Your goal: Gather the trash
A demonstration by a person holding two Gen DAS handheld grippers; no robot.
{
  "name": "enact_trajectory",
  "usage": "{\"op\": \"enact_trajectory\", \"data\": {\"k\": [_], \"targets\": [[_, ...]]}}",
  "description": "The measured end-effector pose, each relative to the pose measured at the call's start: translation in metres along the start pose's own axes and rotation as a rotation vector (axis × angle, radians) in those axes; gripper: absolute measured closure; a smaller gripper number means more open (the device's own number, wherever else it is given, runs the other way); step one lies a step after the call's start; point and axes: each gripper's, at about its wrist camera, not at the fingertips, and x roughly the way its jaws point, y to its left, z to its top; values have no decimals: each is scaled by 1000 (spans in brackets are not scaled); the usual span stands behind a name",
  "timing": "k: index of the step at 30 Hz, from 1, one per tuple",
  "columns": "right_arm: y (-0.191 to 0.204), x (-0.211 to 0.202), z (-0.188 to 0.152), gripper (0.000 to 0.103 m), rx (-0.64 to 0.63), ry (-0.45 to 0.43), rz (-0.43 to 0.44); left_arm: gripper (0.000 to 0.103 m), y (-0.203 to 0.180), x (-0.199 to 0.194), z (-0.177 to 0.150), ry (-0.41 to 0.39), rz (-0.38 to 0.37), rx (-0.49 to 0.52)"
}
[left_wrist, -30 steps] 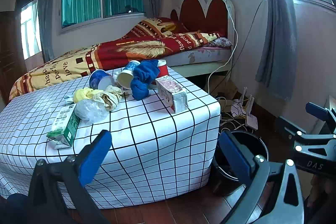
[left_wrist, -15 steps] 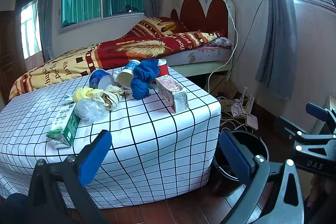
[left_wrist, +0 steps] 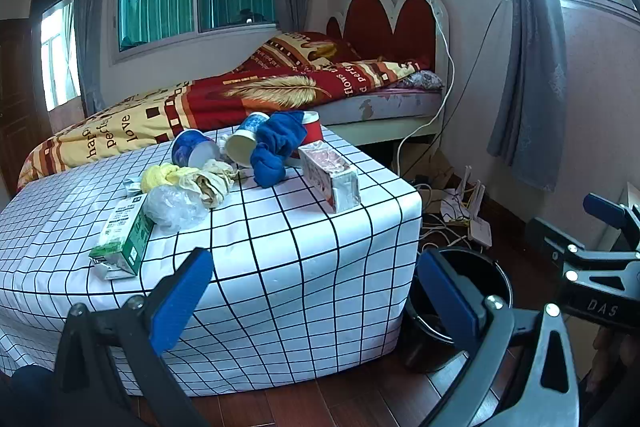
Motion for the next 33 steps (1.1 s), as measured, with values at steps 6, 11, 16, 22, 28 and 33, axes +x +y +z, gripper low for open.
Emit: {"op": "enact_trajectory", "data": {"k": [6, 11, 16, 22, 28, 33], "targets": [[0, 0, 0, 0, 0, 0, 0, 0, 0, 0, 0, -2, 0, -1], [0, -1, -1, 0, -1, 0, 0, 0, 0, 0, -1, 1, -1, 1], [0, 0, 0, 0, 0, 2, 1, 0, 0, 0, -1, 0, -2, 0], [0, 0, 0, 0, 1, 1, 2, 0, 1, 0, -1, 1, -2, 0], [2, -1, -1, 0, -1, 1, 1, 0, 1, 0, -2, 2, -2, -1], [2, -1, -1, 0, 0, 3, 3, 0, 2, 1, -3, 5, -3, -2]]}}
